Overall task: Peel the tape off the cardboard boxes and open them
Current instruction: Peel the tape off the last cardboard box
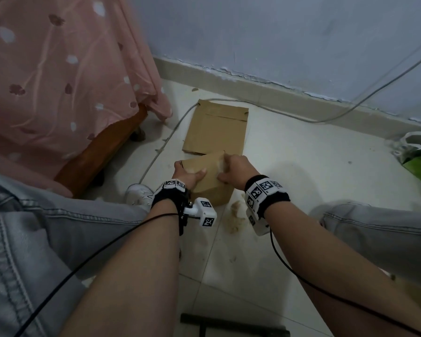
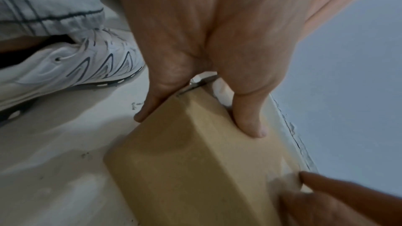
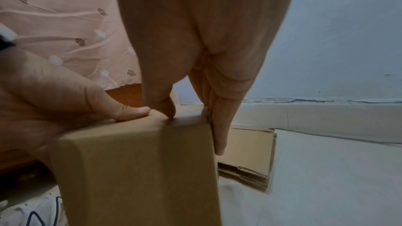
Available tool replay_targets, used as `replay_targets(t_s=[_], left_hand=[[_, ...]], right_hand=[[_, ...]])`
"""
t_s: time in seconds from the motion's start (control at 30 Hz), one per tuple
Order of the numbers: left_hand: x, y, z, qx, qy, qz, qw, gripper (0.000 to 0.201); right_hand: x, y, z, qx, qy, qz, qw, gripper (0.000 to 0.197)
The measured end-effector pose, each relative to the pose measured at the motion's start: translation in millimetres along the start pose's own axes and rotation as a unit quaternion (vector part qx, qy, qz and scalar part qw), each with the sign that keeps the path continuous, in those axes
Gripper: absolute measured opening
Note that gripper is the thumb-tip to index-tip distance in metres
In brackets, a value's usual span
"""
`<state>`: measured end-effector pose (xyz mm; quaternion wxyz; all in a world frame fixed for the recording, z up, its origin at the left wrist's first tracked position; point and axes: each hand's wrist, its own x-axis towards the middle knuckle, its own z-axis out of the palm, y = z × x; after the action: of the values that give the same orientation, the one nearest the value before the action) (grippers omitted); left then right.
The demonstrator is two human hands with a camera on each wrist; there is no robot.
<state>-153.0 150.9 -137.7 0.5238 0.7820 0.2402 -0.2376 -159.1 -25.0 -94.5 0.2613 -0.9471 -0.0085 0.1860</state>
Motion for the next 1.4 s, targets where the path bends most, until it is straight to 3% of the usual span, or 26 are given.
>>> replay_targets(t_s=[0.27,0.5,0.7,0.9,1.23,1.4], left_hand=[[5.3,4.6,5.0,0.086,-0.002,-0.018,0.996,0.093],[10.5,4.5,6.9,0.104,-0.002,-0.022,0.994,0.094],[13.1,3.9,7.5,0.100,-0.002,-0.024,0.995,0.094],[14.6,1.2,7.4,0.098,0.001,-0.019,0.995,0.091],[17.5,0.0,7.9,0.088,-0.007,-0.021,0.996,0.095],[18.0,-0.5,8.7,0.087,-0.007,-0.022,0.996,0.092]], right_hand=[[-3.8,3.5,-2.3,-0.001,0.010,-0.008,1.000,0.035],[-9.2,3.1,-3.5,0.033,0.014,0.002,0.999,0.051],[-7.6,0.9,-3.5,0.000,0.011,0.001,1.000,0.035],[-7.5,2.6,-2.8,0.020,0.004,0.004,1.000,0.052],[-4.3,0.0,-0.9,-0.013,0.015,0.011,1.000,0.042],[-5.4,0.1,1.5,-0.024,0.030,0.010,0.999,0.025]])
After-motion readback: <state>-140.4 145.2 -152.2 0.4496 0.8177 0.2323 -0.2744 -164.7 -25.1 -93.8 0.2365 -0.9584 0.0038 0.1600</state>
